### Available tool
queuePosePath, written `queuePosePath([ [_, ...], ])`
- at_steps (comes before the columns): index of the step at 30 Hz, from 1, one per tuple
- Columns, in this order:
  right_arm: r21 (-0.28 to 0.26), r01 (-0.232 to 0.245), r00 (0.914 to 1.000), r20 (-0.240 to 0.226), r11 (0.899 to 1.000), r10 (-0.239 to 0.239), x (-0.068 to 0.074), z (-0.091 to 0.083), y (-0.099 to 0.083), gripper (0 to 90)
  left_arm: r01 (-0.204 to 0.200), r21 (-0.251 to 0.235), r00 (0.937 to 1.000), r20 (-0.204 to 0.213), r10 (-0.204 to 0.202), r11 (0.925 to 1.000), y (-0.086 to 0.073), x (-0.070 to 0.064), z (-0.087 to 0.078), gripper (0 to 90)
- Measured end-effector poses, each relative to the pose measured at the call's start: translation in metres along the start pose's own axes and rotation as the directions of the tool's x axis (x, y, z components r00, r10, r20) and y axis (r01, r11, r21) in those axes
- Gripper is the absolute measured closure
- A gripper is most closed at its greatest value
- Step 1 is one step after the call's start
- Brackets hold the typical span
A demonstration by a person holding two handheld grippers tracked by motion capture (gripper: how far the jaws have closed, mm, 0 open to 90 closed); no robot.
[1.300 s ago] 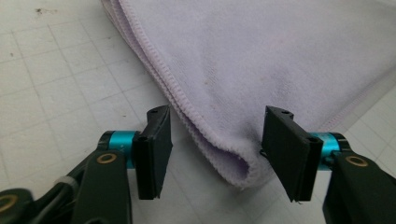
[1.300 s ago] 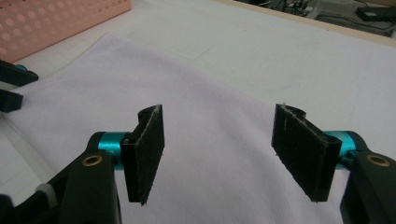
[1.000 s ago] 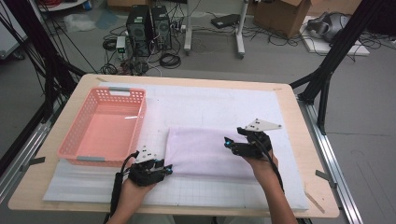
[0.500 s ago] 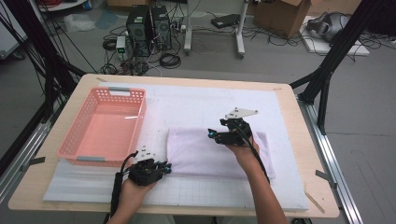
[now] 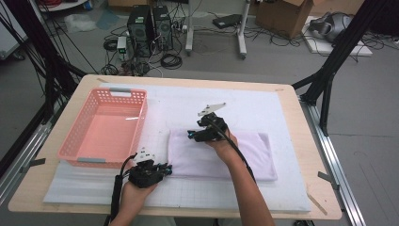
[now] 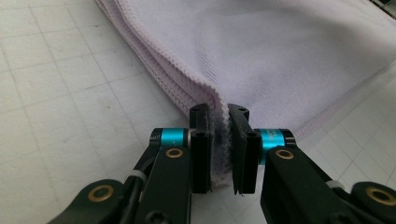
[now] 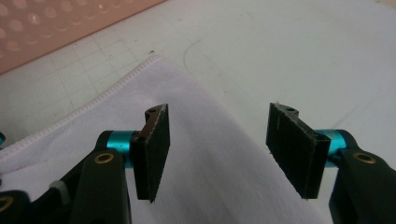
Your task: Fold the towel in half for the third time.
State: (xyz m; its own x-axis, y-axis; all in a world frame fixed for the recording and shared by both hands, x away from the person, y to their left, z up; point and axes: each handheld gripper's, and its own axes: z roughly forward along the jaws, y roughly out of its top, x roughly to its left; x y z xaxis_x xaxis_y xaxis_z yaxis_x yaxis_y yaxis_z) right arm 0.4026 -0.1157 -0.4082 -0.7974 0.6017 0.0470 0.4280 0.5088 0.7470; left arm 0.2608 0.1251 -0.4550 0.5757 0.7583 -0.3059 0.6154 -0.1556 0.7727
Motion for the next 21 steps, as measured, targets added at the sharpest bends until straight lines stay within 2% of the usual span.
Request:
queuePosePath([
  [3,0.027,0.009,0.9998,-0.019,1.000,-0.009,0.002,0.014,0.007,38.4,0.009,-0.001,1.0000,0.002,-0.009,1.0000,0.000,0.001,0.000,80.1],
  [4,0.027,0.009,0.9998,-0.019,1.000,-0.009,0.002,0.014,0.007,38.4,0.009,-0.001,1.0000,0.002,-0.009,1.0000,0.000,0.001,0.000,80.1],
  [8,0.070,0.049,0.9981,-0.042,0.996,-0.046,0.011,0.036,0.015,38.5,0.018,-0.003,0.9998,0.006,-0.018,0.9998,-0.001,0.001,0.000,80.1],
  [13,0.118,0.063,0.9969,-0.054,0.991,-0.057,0.015,0.056,0.019,44.1,0.028,-0.001,0.9995,0.012,-0.028,0.9996,-0.001,0.003,-0.001,80.2],
  [16,0.139,0.079,0.9949,-0.073,0.987,-0.070,0.016,0.063,0.021,50.5,0.040,0.000,0.9991,0.017,-0.040,0.9992,-0.001,0.003,-0.001,80.2],
  [19,0.148,0.072,0.9931,-0.103,0.986,-0.057,0.015,0.061,0.021,64.5,0.039,0.002,0.9990,0.021,-0.039,0.9992,-0.001,0.004,-0.001,80.6],
  [21,0.149,0.088,0.9905,-0.118,0.985,-0.070,0.015,0.060,0.022,76.4,0.047,0.006,0.9984,0.030,-0.047,0.9989,0.000,0.007,-0.003,81.1],
])
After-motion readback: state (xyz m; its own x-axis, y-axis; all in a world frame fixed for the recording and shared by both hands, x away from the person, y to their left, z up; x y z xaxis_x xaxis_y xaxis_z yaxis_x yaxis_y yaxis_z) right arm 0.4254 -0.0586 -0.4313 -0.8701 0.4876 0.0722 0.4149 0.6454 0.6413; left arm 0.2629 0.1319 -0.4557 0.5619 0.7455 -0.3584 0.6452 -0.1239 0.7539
